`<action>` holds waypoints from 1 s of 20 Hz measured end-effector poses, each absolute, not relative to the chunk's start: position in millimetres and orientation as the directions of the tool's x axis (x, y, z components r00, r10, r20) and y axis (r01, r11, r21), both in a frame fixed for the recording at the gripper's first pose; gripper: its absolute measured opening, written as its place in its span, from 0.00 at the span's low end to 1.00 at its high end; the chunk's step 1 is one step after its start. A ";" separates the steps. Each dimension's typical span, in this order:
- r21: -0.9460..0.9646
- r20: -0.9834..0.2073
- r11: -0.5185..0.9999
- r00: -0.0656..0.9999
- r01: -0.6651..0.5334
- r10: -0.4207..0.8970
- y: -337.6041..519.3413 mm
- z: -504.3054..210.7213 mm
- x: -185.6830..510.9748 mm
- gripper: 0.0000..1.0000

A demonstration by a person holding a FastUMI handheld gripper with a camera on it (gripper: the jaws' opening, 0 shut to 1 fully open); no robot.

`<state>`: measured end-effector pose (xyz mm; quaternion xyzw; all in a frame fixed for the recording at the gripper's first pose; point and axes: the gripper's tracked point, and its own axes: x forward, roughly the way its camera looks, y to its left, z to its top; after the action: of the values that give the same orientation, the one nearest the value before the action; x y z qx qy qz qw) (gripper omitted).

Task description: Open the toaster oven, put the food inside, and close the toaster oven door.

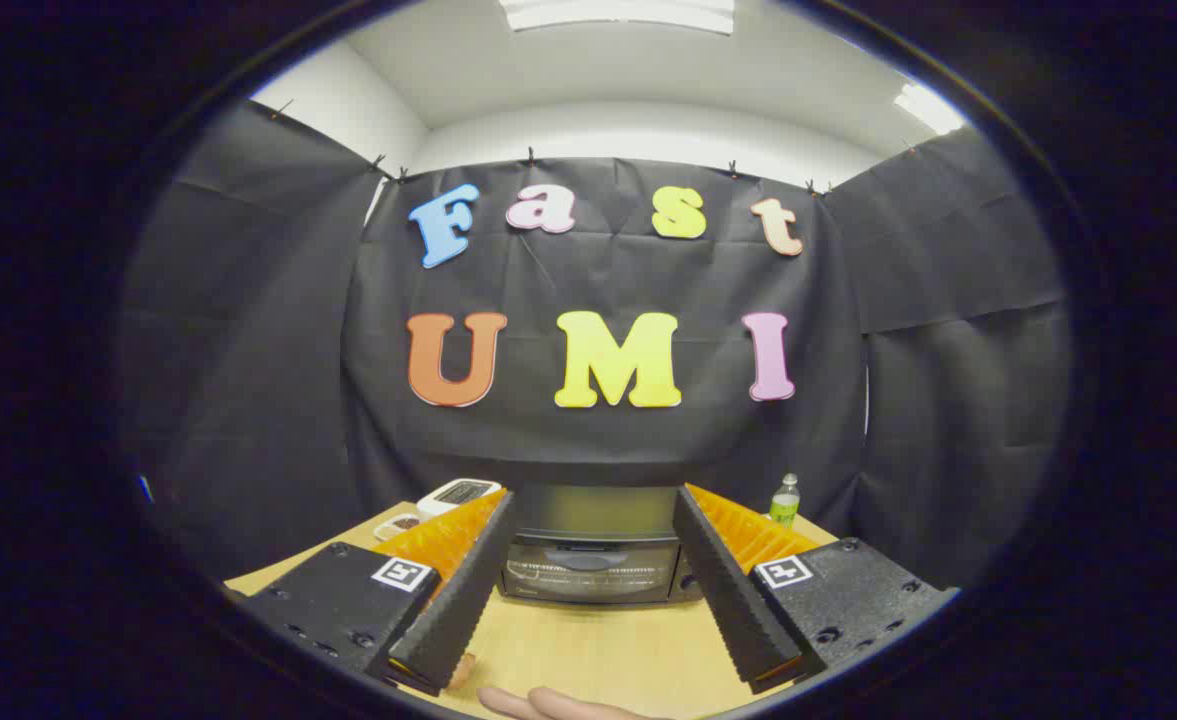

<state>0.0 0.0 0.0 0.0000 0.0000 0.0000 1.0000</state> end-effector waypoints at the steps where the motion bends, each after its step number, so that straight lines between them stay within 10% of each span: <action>1: -0.011 -0.008 1.000 1.000 0.004 -0.004 -1.7 -4.5 3.4 1.00; 20: -0.009 -0.076 0.999 0.996 0.044 -0.045 -22.9 -15.0 78.4 1.00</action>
<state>78.4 -22.9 -15.0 -0.0037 0.0379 -0.0222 0.9990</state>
